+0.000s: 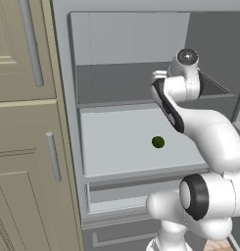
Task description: Place one lime and one chicken drumstick in each tupperware on the nearby counter, to pack two identical lunches.
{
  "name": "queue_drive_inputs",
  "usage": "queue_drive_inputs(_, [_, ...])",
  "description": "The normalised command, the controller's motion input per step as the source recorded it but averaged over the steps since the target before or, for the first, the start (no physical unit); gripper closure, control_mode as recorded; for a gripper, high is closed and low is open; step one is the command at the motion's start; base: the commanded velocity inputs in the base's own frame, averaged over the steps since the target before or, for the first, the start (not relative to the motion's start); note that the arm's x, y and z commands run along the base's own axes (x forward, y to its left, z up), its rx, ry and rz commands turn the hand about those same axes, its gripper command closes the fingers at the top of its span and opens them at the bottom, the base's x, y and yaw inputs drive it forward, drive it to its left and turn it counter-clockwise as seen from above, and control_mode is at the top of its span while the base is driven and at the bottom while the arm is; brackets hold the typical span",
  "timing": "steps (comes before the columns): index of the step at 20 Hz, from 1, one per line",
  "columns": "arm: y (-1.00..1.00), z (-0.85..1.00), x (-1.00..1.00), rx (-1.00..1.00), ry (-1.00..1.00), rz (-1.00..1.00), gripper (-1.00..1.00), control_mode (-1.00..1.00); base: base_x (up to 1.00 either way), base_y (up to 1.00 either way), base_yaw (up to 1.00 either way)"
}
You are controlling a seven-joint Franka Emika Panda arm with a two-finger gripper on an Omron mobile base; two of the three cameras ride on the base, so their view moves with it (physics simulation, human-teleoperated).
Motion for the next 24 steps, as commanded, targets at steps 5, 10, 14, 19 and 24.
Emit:
queue_drive_inputs(5, [0.00,-0.31,0.00,0.00,0.02,0.00,1.00,-1.00,0.00,0.00,0.00])
queue_drive_inputs(10, [0.03,-0.33,0.00,0.00,0.01,0.00,1.00,-1.00,0.00,0.00,0.00])
queue_drive_inputs(14, [0.14,-0.29,0.00,0.00,0.03,0.00,1.00,-1.00,0.00,0.00,0.00])
queue_drive_inputs(19, [0.14,-0.09,-0.26,0.00,0.00,-0.01,1.00,-1.00,0.00,0.00,0.00])
queue_drive_inputs(24, [0.24,-0.29,-0.66,0.00,-0.06,-0.01,1.00,-1.00,0.00,0.00,0.00])
